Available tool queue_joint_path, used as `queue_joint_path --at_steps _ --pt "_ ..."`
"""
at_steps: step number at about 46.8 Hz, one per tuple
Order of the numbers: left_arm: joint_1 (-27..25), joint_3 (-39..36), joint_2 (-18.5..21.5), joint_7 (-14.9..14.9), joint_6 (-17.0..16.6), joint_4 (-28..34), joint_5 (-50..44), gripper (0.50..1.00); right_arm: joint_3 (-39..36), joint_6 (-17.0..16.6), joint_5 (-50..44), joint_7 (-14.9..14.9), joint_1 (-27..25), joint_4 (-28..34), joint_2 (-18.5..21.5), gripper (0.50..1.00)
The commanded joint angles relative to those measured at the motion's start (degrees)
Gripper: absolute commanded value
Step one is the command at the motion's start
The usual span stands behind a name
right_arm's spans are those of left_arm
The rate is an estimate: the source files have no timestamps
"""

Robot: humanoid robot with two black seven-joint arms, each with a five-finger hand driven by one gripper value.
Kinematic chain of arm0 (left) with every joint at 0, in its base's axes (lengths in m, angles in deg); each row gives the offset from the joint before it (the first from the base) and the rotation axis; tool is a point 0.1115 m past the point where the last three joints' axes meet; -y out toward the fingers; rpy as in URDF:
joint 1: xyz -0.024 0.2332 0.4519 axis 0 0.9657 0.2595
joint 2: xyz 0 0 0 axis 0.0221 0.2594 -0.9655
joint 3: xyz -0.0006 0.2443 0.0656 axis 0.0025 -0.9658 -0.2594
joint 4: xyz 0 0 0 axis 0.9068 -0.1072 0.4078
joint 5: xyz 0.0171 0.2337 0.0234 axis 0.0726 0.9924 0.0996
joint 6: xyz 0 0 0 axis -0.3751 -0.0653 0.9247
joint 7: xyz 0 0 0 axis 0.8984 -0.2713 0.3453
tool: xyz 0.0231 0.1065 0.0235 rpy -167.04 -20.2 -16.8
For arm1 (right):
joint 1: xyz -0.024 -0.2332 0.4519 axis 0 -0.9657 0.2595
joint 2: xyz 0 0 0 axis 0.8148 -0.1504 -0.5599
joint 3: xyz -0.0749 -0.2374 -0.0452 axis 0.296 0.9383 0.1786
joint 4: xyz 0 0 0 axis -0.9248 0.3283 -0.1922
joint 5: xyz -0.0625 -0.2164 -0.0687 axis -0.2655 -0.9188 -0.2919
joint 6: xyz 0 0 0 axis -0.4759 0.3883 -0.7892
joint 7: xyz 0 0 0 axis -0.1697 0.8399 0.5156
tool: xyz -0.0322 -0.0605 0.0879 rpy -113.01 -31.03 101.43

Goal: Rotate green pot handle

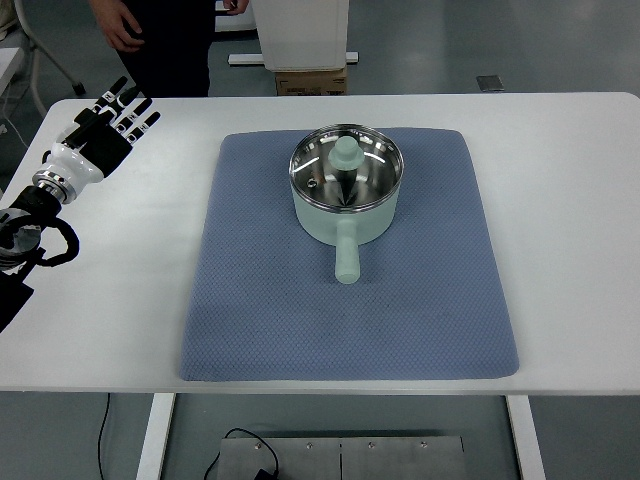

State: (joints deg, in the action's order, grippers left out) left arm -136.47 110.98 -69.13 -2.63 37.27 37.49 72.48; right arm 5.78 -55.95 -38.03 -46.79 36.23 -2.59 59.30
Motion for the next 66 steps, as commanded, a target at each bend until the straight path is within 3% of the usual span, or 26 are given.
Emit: queue_joint_path --at_steps 1,8,34,47,58,66 --pt "0.0 0.0 0.0 0.0 -0.2 0.0 0.1 1.000 0.0 0.0 0.0 0.0 0.0 0.0 0.0 1.000" --pt "0.0 -0.1 0.0 0.0 -3.2 0.0 0.3 1.000 0.0 0.0 0.0 0.0 0.0 0.0 0.0 1.000" --pt "-0.6 -0.3 1.9 0.0 -3.0 0.1 0.2 1.000 0.0 0.0 0.0 0.0 0.0 0.0 0.0 1.000" --pt "-7.4 -0.9 3.3 0.0 -2.7 1.1 3.8 1.000 0.0 0.0 0.0 0.0 0.0 0.0 0.0 1.000" --pt "-12.2 -1.3 3.0 0.1 -2.8 10.6 13.9 1.000 0.0 0.0 0.0 0.0 0.0 0.0 0.0 1.000" --pt "-15.2 -6.9 2.5 0.1 -2.7 17.4 18.2 1.000 0.0 0.0 0.0 0.0 0.0 0.0 0.0 1.000"
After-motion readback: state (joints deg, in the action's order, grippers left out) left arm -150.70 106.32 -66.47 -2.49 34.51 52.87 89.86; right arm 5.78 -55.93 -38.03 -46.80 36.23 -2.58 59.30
